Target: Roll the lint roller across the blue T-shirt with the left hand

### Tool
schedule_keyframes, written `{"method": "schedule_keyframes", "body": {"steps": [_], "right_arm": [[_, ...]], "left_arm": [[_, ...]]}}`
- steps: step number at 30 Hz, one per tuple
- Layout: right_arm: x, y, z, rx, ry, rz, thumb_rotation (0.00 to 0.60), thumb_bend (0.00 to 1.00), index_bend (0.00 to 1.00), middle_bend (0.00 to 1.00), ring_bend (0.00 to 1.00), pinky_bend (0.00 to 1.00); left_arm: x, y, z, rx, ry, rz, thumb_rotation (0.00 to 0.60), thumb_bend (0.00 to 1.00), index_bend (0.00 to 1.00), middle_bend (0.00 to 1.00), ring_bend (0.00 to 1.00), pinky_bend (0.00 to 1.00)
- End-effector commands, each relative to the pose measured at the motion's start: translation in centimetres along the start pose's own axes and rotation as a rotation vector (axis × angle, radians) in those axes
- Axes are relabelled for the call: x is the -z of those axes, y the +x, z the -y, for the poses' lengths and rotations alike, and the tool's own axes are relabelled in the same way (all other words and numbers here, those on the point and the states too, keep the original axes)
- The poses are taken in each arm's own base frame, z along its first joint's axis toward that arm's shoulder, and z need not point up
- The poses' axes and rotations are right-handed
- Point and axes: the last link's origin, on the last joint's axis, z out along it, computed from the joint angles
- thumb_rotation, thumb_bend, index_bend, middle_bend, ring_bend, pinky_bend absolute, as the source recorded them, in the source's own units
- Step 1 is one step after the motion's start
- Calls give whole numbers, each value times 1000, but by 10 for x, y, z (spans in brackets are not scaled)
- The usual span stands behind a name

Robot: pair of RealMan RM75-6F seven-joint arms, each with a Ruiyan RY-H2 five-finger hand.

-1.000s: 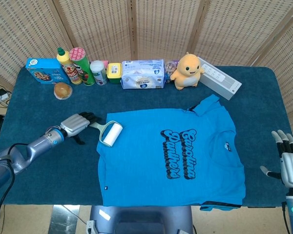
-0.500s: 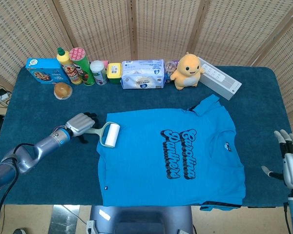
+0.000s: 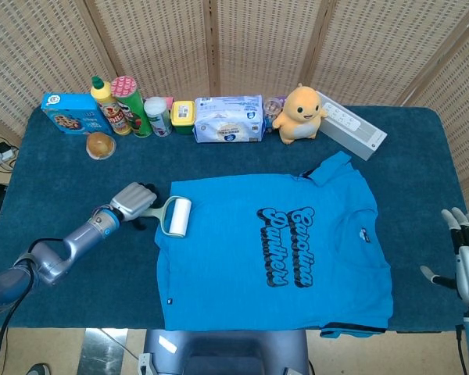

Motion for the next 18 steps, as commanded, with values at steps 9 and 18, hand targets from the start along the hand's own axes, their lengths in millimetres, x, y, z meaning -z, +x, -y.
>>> {"method": "schedule_keyframes", "body": {"steps": [9,18], "right_arm": [[0,1,0,-3,1,-5,600,0,0,0,0,0],[1,2,1,-7,6,-8,600,0,0,0,0,0]], "left_arm": [[4,4,-6,10,15,-29,600,116,798,600,399,470],[3,10,-8,77,37,-53,600,102,886,718,531,597]]}}
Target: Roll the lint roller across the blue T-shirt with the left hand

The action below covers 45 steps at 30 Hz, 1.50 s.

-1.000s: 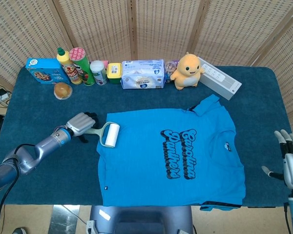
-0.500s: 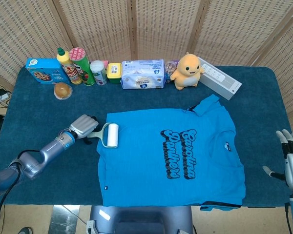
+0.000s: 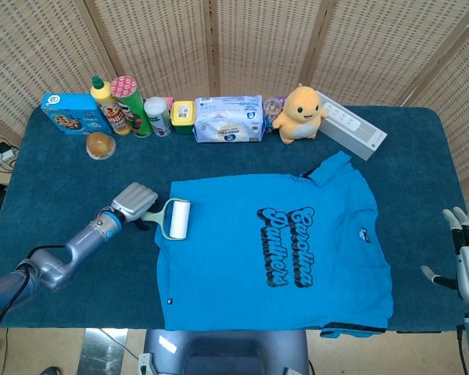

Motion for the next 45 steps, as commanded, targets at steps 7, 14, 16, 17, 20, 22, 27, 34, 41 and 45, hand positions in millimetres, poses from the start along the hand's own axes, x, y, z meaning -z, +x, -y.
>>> {"method": "schedule_keyframes", "body": {"steps": [7,14,16,17,20,22,27,34,41,45], "right_arm": [[1,1,0,-2,4,0,600,0,0,0,0,0],[1,2,1,-6,7,-2,600,0,0,0,0,0],[2,2,0,-7,7,-3,600,0,0,0,0,0],[2,3,0,-8,6,-4,600,0,0,0,0,0],[2,3,0,-8,9,-5,600,0,0,0,0,0],[3,3,0,-10,10,-5,600,0,0,0,0,0],[3,4,1,-11,13,-5,600,0,0,0,0,0],[4,5,1,-15,15,-5,600,0,0,0,0,0],[4,5,2,-22,19,-4,600,0,0,0,0,0],[5,6,2,-23,20,-5,600,0,0,0,0,0]], "left_arm": [[-3,7,-4,43,14,14,600,290,928,779,685,908],[-4,13,-7,59,21,36,600,524,929,780,723,1000],[-4,15,-8,69,25,44,600,598,929,780,734,1000],[-4,15,-8,72,27,47,600,629,928,780,735,1000],[-4,16,-10,92,31,57,600,757,929,780,735,1000],[-3,16,-10,101,33,65,600,830,929,780,739,1000],[-1,18,-10,104,45,105,600,916,928,780,755,1000],[0,27,-8,95,65,100,600,901,959,788,790,1000],[2,31,-8,23,65,40,600,505,1000,846,813,1000],[2,31,-10,53,67,43,600,491,1000,887,848,1000]]}}
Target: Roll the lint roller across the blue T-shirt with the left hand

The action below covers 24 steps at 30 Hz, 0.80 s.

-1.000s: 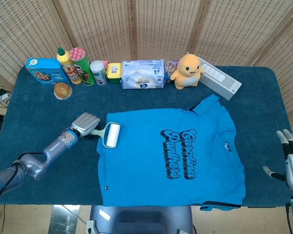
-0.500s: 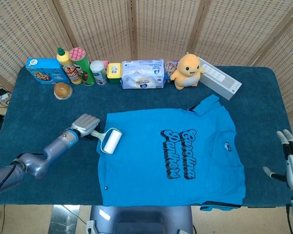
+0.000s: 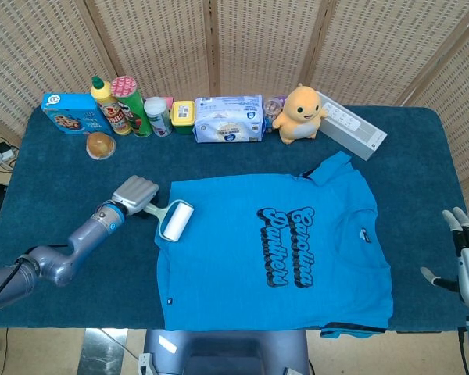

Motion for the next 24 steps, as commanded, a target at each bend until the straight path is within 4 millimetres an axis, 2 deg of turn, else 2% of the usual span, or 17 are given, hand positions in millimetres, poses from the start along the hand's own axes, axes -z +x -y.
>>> {"method": "schedule_keyframes", "body": {"steps": [1,5,13,24], "right_arm": [[0,0,0,-1,0,0,600,0,0,0,0,0],[0,1,0,-3,-1,-2,600,0,0,0,0,0],[1,1,0,-8,2,-1,600,0,0,0,0,0],[1,2,-1,-14,3,1,600,0,0,0,0,0]], "left_arm": [[0,0,-1,24,2,0,600,495,1000,896,857,1000],[0,1,-1,29,7,0,600,586,1000,958,919,1000],[-1,1,-1,66,30,18,600,815,1000,974,934,1000],[-2,13,4,190,94,109,600,838,1000,979,942,1000]]}}
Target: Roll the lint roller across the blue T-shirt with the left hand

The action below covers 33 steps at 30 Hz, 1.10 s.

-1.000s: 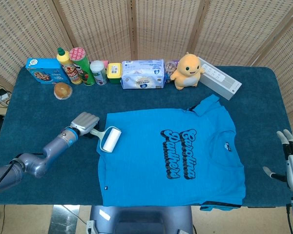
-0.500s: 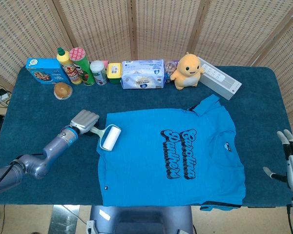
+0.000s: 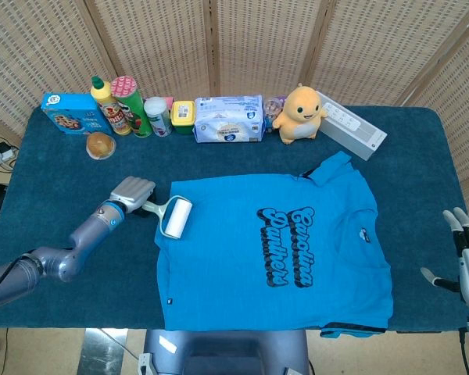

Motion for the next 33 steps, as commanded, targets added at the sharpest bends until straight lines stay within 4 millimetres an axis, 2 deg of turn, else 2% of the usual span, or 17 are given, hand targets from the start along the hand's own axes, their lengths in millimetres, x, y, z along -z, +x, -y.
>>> {"method": "schedule_keyframes", "body": {"steps": [1,10,20,33], "right_arm": [[0,0,0,-2,-1,-1,600,0,0,0,0,0],[-1,-1,-1,-13,-2,13,600,0,0,0,0,0],[-8,0,-3,-32,-3,24,600,0,0,0,0,0],[-14,-2,-5,-60,12,61,600,0,0,0,0,0]], "left_arm": [[1,10,0,46,21,43,600,838,1000,979,942,1000],[-2,27,-12,83,42,72,600,833,1000,979,942,1000],[-8,23,-23,40,85,65,600,830,1000,979,942,1000],[-18,17,-60,-40,140,75,600,826,1000,979,942,1000]]}}
